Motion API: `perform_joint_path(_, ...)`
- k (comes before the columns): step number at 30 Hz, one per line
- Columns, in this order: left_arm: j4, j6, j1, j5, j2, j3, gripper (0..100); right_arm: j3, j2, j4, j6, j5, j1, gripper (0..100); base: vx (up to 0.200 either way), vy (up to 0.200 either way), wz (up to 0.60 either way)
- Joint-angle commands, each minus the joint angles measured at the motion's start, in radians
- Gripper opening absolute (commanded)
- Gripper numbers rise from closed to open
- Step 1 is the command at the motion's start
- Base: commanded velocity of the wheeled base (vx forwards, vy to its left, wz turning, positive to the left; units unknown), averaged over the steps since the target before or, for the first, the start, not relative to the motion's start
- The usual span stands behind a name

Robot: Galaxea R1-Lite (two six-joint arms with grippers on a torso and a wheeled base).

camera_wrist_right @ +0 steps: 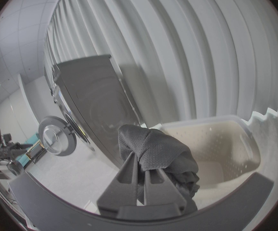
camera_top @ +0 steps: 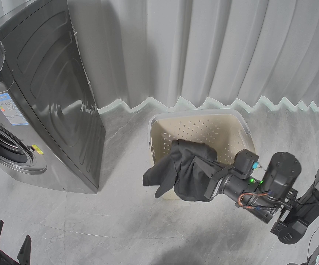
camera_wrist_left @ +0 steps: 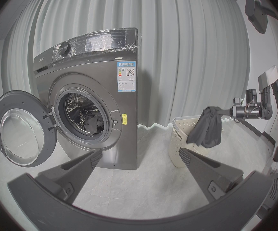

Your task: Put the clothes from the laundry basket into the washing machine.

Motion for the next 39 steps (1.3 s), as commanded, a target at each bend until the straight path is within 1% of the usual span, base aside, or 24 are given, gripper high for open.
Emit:
perform_joint_path(1,0.0,-0.001,0.0,0.0,-0.016,0.015,100,0.006,-0.125,-0.016,-0.015,0.027,-0.003,0,0.0,0.0,0.0)
perform_joint_path(5,0.0,-0.014,0.0,0.003,-0.016,0.015,100,0.003,-0.215,0.035,-0.05,0.028,-0.003,0,0.0,0.0,0.0)
perform_joint_path(6,0.0,-0.014,0.0,0.003,-0.016,0.015,100,0.003,-0.215,0.035,-0.05,0.028,-0.003,0,0.0,0.0,0.0)
perform_joint_path(7,0.0,-0.014,0.0,0.003,-0.016,0.015,100,0.003,-0.267,0.075,-0.056,0.025,0.002,0,0.0,0.0,0.0)
perform_joint_path(9,0.0,-0.014,0.0,0.003,-0.016,0.015,100,0.003,-0.287,0.088,-0.056,0.024,0.003,0,0.0,0.0,0.0)
perform_joint_path(11,0.0,-0.014,-0.002,0.003,-0.015,0.015,100,0.006,-0.344,0.134,-0.056,0.019,0.008,0,0.0,0.0,0.0)
perform_joint_path(12,0.0,-0.014,-0.002,0.003,-0.016,0.015,100,0.009,-0.355,0.137,-0.058,0.02,0.008,0,0.0,0.0,0.0)
perform_joint_path(21,0.0,-0.016,-0.002,0.004,-0.015,0.015,100,0.032,-0.384,0.148,-0.064,0.028,0.013,0,-0.2,0.0,0.0)
perform_joint_path(27,0.0,-0.018,0.0,0.004,-0.015,0.015,100,0.032,-0.381,0.137,-0.064,0.028,0.025,0,0.0,0.0,0.0)
perform_joint_path(37,0.0,-0.021,0.0,0.004,-0.015,0.015,100,0.04,-0.375,0.133,-0.062,0.031,0.036,0,0.0,0.2,0.0)
perform_joint_path(39,0.0,-0.022,0.0,0.004,-0.015,0.015,100,0.059,-0.37,0.131,-0.062,0.042,0.036,0,0.0,0.2,0.0)
